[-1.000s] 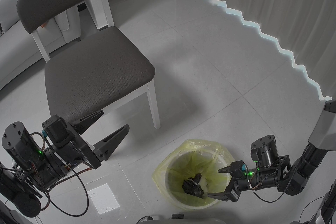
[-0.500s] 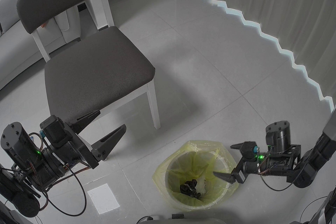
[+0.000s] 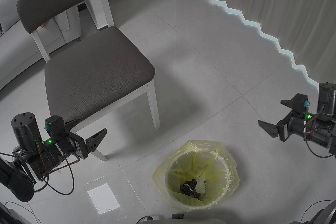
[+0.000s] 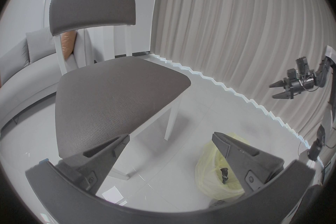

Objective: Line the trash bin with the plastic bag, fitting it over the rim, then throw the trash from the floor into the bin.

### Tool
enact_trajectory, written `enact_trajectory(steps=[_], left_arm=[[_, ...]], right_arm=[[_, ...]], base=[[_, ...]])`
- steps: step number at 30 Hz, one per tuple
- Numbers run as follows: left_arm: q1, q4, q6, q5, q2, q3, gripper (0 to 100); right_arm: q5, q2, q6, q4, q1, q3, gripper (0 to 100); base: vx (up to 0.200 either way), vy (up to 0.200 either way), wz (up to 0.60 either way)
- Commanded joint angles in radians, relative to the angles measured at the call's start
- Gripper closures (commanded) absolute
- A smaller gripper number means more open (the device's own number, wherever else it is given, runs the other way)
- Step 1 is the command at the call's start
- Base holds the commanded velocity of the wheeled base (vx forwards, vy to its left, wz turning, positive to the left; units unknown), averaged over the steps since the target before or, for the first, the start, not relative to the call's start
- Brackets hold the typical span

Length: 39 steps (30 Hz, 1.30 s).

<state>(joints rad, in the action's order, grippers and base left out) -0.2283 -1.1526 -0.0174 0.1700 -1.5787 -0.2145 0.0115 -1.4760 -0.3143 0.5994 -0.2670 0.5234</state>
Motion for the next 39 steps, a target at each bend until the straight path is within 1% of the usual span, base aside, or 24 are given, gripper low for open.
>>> enact_trajectory(steps=[1,2,3,5,9,11,14,15,16,17,22,24,27,30,33,35,37,39], left_arm=[[0.017,0.165,0.051,0.022,0.151,-0.131,0],[0.017,0.168,0.053,0.028,0.154,-0.131,0],[0.021,0.192,0.067,0.080,0.180,-0.134,0],[0.026,0.198,0.071,0.102,0.192,-0.131,0],[0.030,0.195,0.076,0.102,0.204,-0.125,0],[0.021,0.185,0.100,0.105,0.218,-0.112,0],[0.014,0.174,0.125,0.103,0.238,-0.109,0],[0.014,0.174,0.125,0.103,0.238,-0.109,0],[0.015,0.174,0.140,0.100,0.253,-0.106,0],[0.018,0.174,0.142,0.097,0.266,-0.103,0],[0.024,0.217,0.134,0.071,0.385,-0.074,0],[0.024,0.327,0.132,0.069,0.496,-0.077,0],[0.024,0.539,0.132,0.069,0.626,-0.120,0],[0.023,0.680,0.137,0.071,0.747,-0.148,0],[0.020,0.766,0.137,0.074,0.864,-0.144,0],[0.021,0.820,0.131,0.071,0.953,-0.129,0],[0.021,0.875,0.126,0.074,1.051,-0.106,0],[0.049,0.924,0.120,0.080,1.132,-0.085,0]], right_arm=[[-0.021,0.278,0.004,-0.227,0.071,0.106,0],[-0.021,0.279,0.004,-0.231,0.071,0.106,0],[-0.019,0.302,0.004,-0.262,0.088,0.104,0],[-0.015,0.321,0.004,-0.270,0.107,0.098,0],[-0.010,0.341,0.004,-0.274,0.137,0.095,0],[-0.008,0.347,0.007,-0.280,0.144,0.092,0],[-0.008,0.348,0.043,-0.279,0.144,0.089,0],[-0.008,0.348,0.043,-0.279,0.144,0.089,0],[-0.010,0.356,0.072,-0.279,0.140,0.089,0],[-0.011,0.362,0.080,-0.279,0.137,0.089,0],[-0.022,0.427,0.089,-0.280,0.134,0.070,0],[-0.033,0.485,0.098,-0.280,0.134,0.032,0],[-0.045,0.562,0.107,-0.279,0.144,-0.013,0],[-0.056,0.654,0.150,-0.280,0.146,-0.066,0],[-0.068,0.786,0.165,-0.280,0.147,-0.152,0],[-0.070,0.888,0.167,-0.286,0.163,-0.207,0],[-0.068,0.979,0.167,-0.317,0.187,-0.253,0],[-0.058,1.076,0.164,-0.365,0.213,-0.280,0]], base=[[0.000,0.000,0.00],[0.000,0.000,0.00],[-0.200,-0.200,0.00],[-0.200,-0.200,0.00],[-0.200,0.000,0.00],[-0.200,0.000,0.00],[0.000,0.000,0.00],[0.000,0.000,0.00],[0.000,0.000,0.00],[0.000,0.000,0.00],[0.000,0.000,0.00],[0.000,0.000,0.00],[0.000,0.000,0.00],[0.000,0.000,0.00],[0.000,0.000,0.00],[0.000,0.000,0.00],[0.000,0.000,0.00],[0.000,0.000,0.00]])
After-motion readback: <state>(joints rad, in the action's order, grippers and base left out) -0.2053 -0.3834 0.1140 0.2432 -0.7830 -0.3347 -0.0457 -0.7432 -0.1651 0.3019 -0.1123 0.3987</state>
